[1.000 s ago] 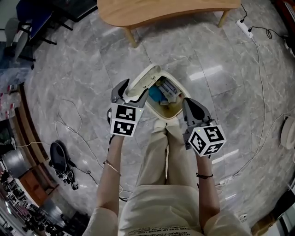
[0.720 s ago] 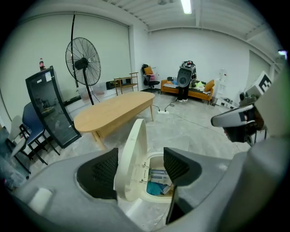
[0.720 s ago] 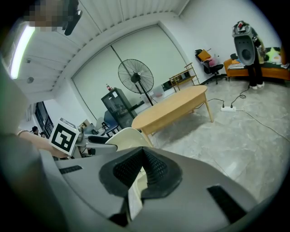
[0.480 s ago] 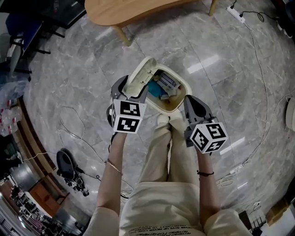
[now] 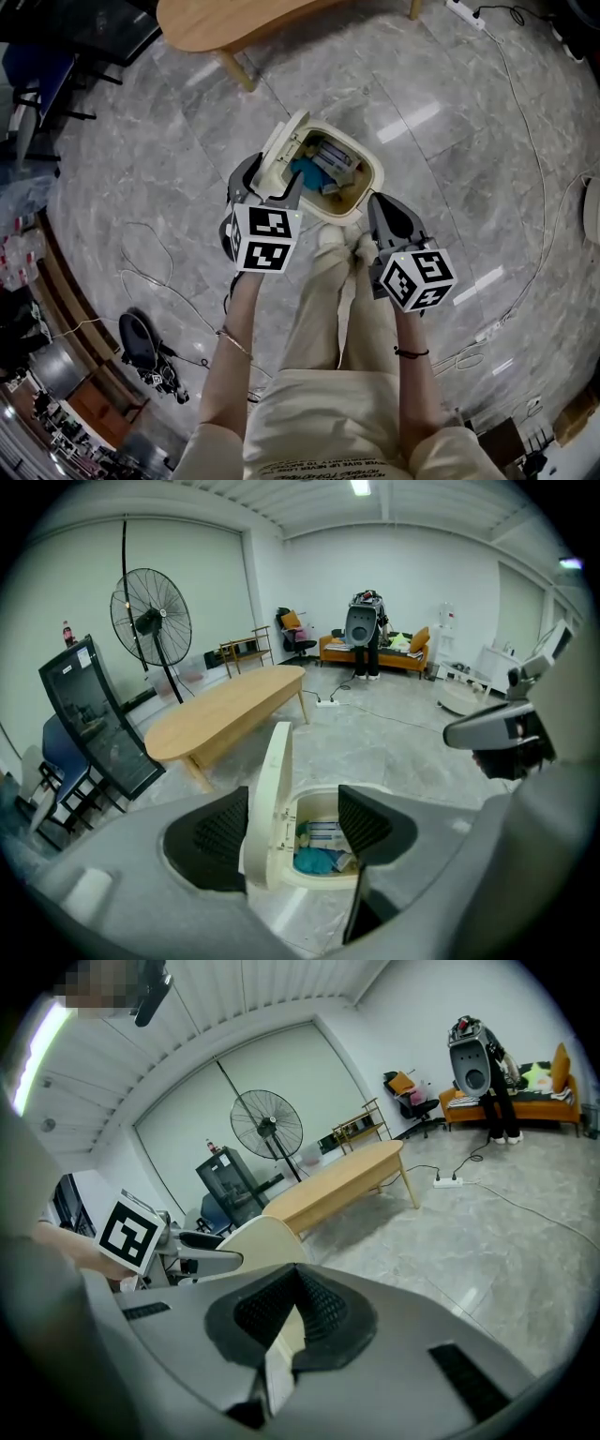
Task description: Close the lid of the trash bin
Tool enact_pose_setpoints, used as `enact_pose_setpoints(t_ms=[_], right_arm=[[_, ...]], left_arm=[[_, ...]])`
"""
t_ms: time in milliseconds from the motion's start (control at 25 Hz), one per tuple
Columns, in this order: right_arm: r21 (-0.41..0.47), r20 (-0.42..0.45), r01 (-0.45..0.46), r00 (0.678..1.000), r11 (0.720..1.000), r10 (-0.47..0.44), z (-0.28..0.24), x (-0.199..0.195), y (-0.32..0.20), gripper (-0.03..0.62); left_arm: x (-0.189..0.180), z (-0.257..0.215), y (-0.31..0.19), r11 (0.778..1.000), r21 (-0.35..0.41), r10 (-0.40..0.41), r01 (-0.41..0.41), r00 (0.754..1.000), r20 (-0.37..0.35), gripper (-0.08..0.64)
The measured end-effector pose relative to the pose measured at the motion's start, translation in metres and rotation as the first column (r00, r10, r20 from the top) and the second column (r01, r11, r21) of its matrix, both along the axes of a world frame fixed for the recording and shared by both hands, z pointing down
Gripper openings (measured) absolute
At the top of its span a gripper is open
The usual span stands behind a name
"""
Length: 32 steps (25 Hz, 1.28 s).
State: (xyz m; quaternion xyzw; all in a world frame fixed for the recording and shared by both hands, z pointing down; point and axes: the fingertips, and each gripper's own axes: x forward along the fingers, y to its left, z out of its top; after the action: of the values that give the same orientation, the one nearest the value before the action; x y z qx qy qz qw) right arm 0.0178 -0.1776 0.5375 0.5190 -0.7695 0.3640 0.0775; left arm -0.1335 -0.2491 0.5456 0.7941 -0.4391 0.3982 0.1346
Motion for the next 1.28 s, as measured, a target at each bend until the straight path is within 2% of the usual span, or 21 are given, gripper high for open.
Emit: enact_pose_setpoints(t_ms=[240, 600, 1280], right_arm=[[-0.021, 0.013, 0.021, 1.0, 1.0, -0.021, 0.008, 0.009, 0.021, 0.005], [-0.042, 0.012, 0.028, 1.0, 0.999, -0.028, 0.019, 0.053, 0.048, 0.005], [-0.025, -0.003, 0.117, 0.993, 0.993, -0.117, 0.024, 0.08, 0.063, 0.005]], left_arm=[[0.018, 0.003, 0.018, 1.0, 0.003, 0.012, -0.012, 0.999, 0.033, 0.302], [0.043, 0.01, 0.042, 0.999, 0.02, -0.038, 0.036, 0.997, 0.072, 0.302], [0.086, 0.031, 0.077, 0.994, -0.017, -0.108, 0.109, 0.994, 0.025, 0.302]])
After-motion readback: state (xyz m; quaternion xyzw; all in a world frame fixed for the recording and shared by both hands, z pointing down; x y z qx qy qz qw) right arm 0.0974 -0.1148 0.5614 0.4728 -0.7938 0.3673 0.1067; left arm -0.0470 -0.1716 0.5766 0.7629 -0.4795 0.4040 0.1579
